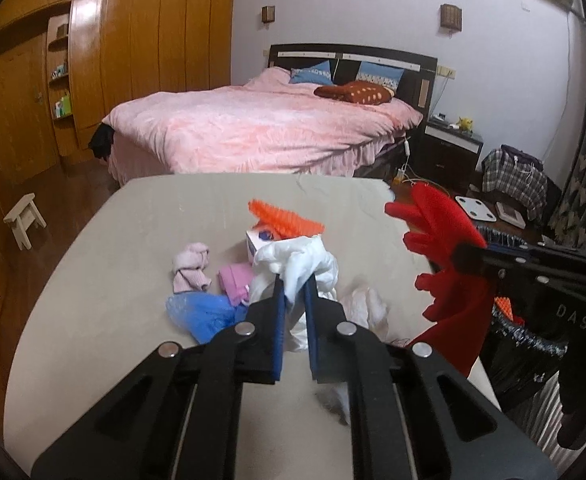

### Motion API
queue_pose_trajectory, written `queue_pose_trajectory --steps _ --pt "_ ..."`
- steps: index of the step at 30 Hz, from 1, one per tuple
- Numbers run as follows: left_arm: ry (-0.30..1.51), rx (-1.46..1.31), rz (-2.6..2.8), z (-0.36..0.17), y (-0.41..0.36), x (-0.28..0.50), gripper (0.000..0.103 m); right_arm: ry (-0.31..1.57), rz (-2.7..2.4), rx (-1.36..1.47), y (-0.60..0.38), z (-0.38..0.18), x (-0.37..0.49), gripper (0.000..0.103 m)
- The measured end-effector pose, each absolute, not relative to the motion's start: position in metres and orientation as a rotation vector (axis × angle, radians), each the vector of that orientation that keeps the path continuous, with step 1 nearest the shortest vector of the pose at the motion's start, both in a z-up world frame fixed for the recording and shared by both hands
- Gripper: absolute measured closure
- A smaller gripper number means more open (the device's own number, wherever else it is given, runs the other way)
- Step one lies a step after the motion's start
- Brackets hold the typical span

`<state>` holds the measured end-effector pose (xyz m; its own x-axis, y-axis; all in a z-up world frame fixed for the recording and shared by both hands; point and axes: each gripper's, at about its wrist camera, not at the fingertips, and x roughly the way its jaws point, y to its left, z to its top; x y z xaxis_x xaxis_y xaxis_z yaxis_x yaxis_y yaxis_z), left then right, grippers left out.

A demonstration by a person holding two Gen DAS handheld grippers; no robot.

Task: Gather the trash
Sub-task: 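Carry the white tissue to the bin with the left tool while the right tool carries the glove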

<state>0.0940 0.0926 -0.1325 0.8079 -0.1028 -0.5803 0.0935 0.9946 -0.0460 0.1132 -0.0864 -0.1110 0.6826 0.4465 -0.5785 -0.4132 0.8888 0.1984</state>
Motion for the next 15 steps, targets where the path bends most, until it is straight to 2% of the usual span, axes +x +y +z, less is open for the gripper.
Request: queue_pose_trajectory --steps 15 --pt "0.571 -0.009 -0.151 -0.105 0.070 0.087 0.095 0.593 0.430 0.068 -0.118 -0.081 0.102 0.095"
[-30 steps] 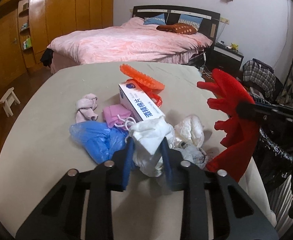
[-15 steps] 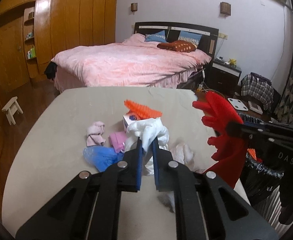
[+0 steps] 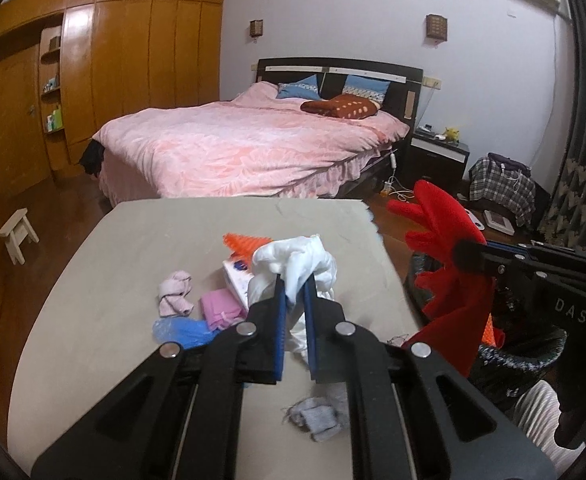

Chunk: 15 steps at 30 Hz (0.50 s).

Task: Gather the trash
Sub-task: 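Carry the white tissue to the bin with the left tool while the right tool carries the glove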

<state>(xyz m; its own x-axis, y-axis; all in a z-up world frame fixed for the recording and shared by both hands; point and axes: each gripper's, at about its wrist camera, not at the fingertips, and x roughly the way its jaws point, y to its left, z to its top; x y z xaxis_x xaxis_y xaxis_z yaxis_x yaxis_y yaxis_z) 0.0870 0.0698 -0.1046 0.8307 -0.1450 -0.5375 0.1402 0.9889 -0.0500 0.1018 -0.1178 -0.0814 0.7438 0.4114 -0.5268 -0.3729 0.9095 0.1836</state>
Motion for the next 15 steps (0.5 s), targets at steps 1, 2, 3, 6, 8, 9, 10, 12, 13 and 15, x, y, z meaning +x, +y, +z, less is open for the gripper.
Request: queue_pose_trajectory --steps 1,2,3,6,8,9,10,12,13,15 --pt "0.569 -0.008 -0.156 -0.103 0.068 0.087 0.095 0.588 0.425 0.069 -0.120 -0.079 0.101 0.095" --pt "0.568 -0.008 -0.161 -0.102 0.066 0.087 0.095 0.581 0.419 0.071 -0.124 -0.076 0.100 0.095" --pt "0.566 -0.007 -0.166 -0.101 0.064 0.087 0.095 0.577 0.415 0.073 -0.126 -0.075 0.100 0.095" --pt "0.562 -0.009 -0.188 -0.097 0.056 0.090 0.095 0.562 0.394 0.078 -0.136 -0.069 0.097 0.095" --pt "0.556 -0.007 -0.207 -0.095 0.050 0.092 0.095 0.551 0.373 0.080 -0.146 -0.065 0.096 0.095" --pt "0.554 -0.004 -0.219 -0.093 0.046 0.093 0.095 0.548 0.365 0.080 -0.149 -0.063 0.096 0.095" --pt "0.551 -0.001 -0.229 -0.092 0.041 0.094 0.095 0.543 0.350 0.083 -0.156 -0.061 0.095 0.095" --pt "0.543 0.006 -0.251 -0.089 0.032 0.097 0.095 0.535 0.328 0.087 -0.166 -0.059 0.094 0.095" --pt "0.539 0.009 -0.264 -0.088 0.026 0.097 0.095 0.531 0.311 0.090 -0.173 -0.058 0.094 0.095" --pt "0.533 0.013 -0.286 -0.086 0.016 0.100 0.095 0.525 0.283 0.093 -0.186 -0.056 0.093 0.095"
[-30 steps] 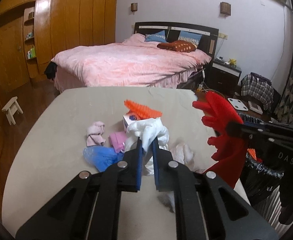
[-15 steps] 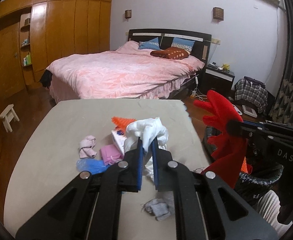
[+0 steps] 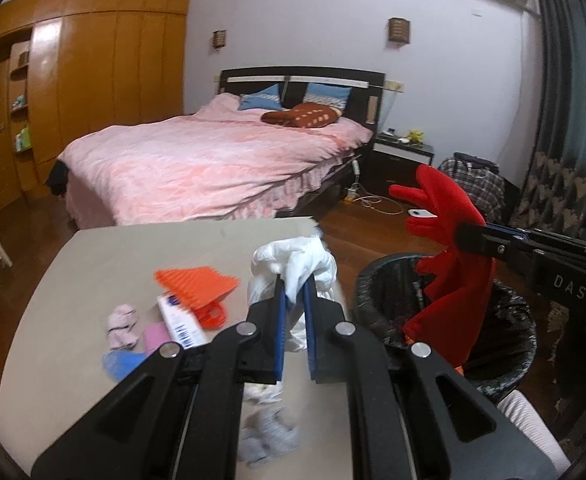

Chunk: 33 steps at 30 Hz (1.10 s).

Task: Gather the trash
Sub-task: 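Carry the white tissue to the bin with the left tool while the right tool carries the glove, then open both tools over the bin to drop the tissue and glove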

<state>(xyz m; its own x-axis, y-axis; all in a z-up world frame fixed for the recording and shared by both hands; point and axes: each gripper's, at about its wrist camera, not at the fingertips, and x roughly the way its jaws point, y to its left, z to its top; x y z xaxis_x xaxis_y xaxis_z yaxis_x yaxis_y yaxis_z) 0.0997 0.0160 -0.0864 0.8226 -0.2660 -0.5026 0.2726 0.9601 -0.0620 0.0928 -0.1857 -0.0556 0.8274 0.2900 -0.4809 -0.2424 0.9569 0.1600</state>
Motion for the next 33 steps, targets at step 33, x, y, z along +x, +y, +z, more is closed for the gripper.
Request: queue_pose_trajectory --steps 33 --pt "0.588 0.070 -0.605 -0.124 -0.144 0.145 0.062 0.598 -0.071 0.178 -0.334 -0.103 0.089 0.072"
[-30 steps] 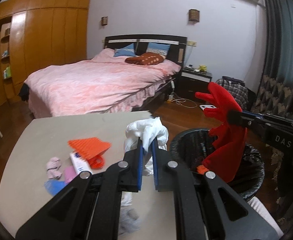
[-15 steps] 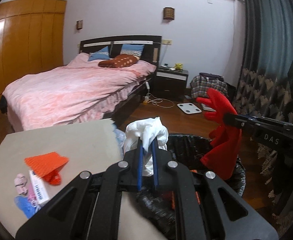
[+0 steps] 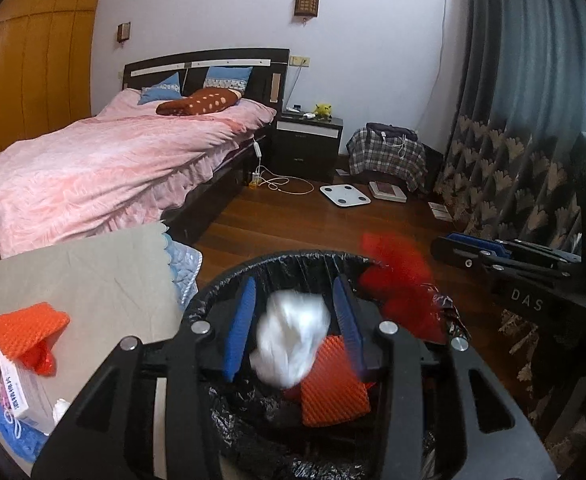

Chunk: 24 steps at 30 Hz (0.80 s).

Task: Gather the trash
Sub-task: 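Open both tools over the bin to drop the tissue and glove, then move both tools back over the remaining items on the table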

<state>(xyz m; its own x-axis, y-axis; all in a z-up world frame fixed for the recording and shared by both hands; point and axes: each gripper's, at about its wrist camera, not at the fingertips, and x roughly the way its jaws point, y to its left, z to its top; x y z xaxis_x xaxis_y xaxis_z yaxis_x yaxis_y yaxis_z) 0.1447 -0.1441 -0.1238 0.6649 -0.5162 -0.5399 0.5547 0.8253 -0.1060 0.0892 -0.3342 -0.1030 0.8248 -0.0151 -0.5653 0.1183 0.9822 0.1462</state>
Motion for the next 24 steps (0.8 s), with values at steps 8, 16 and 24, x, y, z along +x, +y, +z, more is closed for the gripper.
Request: queue_pose_trajectory --steps 8,16,24 --pt "0.587 0.056 -0.527 -0.125 -0.112 0.141 0.038 0.563 -0.053 0.163 -0.320 -0.096 0.085 0.024" --pt "0.557 0.032 -0.388 -0.111 -0.057 0.128 0.015 0.527 0.029 0.190 -0.279 -0.088 0.084 0.006" --pt "0.555 0.018 -0.228 -0.108 0.012 0.109 0.013 0.512 0.140 0.142 -0.221 -0.085 0.088 0.006"
